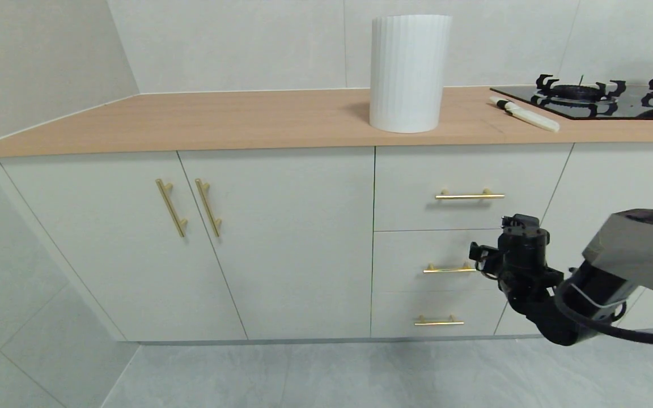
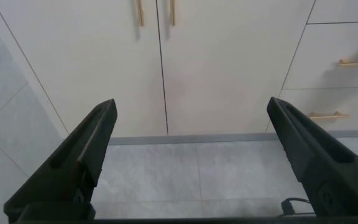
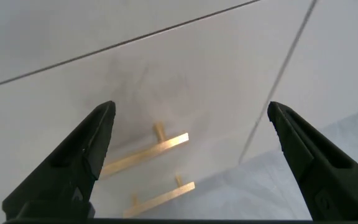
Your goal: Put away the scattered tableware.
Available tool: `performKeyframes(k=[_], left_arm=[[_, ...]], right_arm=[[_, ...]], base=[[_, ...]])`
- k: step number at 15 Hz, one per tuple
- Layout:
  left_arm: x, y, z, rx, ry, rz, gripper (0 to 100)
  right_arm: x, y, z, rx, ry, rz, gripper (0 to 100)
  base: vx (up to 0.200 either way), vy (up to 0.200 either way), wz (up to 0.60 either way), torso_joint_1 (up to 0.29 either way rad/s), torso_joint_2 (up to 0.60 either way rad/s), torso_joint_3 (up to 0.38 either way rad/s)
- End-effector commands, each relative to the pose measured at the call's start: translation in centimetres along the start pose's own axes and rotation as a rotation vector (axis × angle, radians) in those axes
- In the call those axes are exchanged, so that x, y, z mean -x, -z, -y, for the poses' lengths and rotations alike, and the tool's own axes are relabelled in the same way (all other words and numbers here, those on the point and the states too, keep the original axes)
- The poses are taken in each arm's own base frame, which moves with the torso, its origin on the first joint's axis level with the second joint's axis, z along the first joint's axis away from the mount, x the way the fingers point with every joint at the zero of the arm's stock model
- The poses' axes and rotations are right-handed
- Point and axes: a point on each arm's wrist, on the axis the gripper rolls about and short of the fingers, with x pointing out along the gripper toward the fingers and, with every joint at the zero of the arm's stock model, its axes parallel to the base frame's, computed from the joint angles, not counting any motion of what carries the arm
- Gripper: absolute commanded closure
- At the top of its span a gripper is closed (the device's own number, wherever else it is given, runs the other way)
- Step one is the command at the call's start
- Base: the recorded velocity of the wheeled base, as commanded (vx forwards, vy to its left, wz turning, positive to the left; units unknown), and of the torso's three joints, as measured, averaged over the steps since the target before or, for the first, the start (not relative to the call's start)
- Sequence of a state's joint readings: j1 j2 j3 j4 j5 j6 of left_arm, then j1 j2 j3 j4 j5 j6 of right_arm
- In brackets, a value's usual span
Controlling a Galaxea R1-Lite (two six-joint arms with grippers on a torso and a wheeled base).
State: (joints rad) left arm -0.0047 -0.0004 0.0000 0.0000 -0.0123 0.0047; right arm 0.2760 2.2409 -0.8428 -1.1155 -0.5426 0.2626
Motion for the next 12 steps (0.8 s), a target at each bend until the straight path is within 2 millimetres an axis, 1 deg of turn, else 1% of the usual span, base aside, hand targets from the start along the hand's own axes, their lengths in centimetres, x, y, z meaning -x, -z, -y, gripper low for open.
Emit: performKeyframes(k=[1, 4, 6, 7, 8, 9, 11, 12], left_arm=[[0.0, 0.0, 0.0, 0.000, 0.000, 0.000, 0], [0.0, 0.0, 0.0, 0.000, 0.000, 0.000, 0], [0.0, 0.0, 0.0, 0.000, 0.000, 0.000, 0], [0.0, 0.0, 0.0, 0.000, 0.000, 0.000, 0], [0.0, 0.0, 0.0, 0.000, 0.000, 0.000, 0], [0.0, 0.0, 0.0, 0.000, 0.000, 0.000, 0], [0.0, 0.0, 0.0, 0.000, 0.000, 0.000, 0], [0.0, 0.0, 0.0, 0.000, 0.000, 0.000, 0]], right_arm=[[10.0, -5.1, 3.3, 0.031, -0.082, 0.021, 0], [16.4, -6.4, 7.1, 0.044, -0.086, 0.075, 0], [19.7, -6.5, 9.4, 0.033, -0.093, 0.115, 0], [21.8, -6.3, 11.1, 0.035, -0.087, 0.147, 0], [23.2, -6.1, 12.2, 0.043, -0.073, 0.177, 0], [25.7, -5.8, 14.2, 0.075, -0.043, 0.250, 0], [29.2, -5.5, 16.7, 0.095, 0.005, 0.327, 0], [30.6, -4.8, 18.2, 0.123, 0.077, 0.331, 0]], base=[[0.000, 0.000, 0.00, 0.000, 0.00, 0.000], [0.000, 0.000, 0.00, 0.000, 0.00, 0.000], [0.000, 0.000, 0.00, 0.000, 0.00, 0.000], [0.000, 0.000, 0.00, 0.000, 0.00, 0.000], [0.000, 0.000, 0.00, 0.000, 0.00, 0.000], [0.000, 0.000, 0.00, 0.000, 0.00, 0.000], [0.000, 0.000, 0.00, 0.000, 0.00, 0.000], [0.000, 0.000, 0.00, 0.000, 0.00, 0.000]])
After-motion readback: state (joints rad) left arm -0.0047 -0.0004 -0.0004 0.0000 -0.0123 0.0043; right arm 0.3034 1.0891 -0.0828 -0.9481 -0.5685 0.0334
